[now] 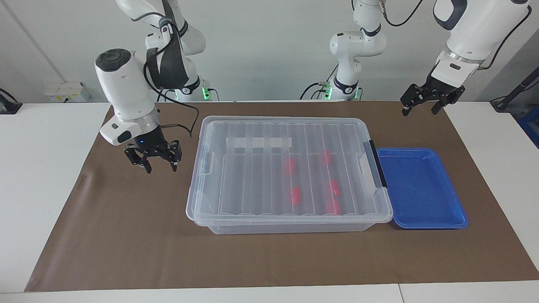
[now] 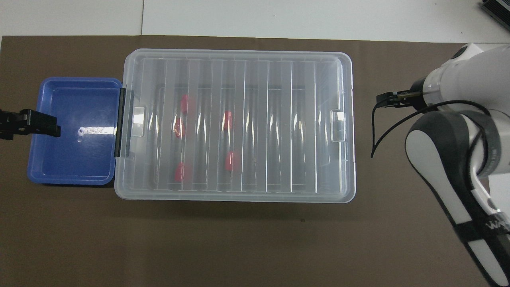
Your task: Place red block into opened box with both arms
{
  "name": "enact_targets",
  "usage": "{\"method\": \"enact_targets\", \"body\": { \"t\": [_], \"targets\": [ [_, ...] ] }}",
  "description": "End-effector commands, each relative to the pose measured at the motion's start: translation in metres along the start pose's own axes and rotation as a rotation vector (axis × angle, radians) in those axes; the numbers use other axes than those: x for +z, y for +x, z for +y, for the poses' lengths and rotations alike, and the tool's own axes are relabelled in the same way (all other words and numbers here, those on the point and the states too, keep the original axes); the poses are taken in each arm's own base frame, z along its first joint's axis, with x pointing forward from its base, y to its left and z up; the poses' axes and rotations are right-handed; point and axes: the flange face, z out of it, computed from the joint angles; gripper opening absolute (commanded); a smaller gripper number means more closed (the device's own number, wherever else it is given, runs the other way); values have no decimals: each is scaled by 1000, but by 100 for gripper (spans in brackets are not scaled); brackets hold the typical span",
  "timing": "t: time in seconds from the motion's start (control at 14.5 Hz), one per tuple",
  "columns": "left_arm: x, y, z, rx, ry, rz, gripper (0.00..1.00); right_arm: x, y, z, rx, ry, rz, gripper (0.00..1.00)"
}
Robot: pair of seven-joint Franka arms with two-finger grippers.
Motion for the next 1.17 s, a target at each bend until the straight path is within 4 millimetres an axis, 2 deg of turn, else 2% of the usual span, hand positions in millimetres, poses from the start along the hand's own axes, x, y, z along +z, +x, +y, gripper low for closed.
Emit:
{"method": "enact_targets", "body": {
  "t": [0.0,0.14,0.41,0.62,0.9,1.11],
  "targets": [
    [-1,-9,-5,-13,-16,11,100,-46,-9,31,55,-24,-28,100],
    [-3,-9,-7,-15,-14,14,100,-72,-20,48,89,-17,-62,100],
    [-3,-9,-8,-15,-14,14,100,-115,-38,58,117,-15,-153,100],
    [-2,-9,-6,-12,-14,17,100,-119,-43,58,185,-1,-168,100],
    [1,-4,-11,-24,-12,13,100,-119,-44,53,168,0,-164,100],
    [-2,-6,-4,-18,-5,19,100,-119,-45,54,168,-2,-167,100]
  ]
}}
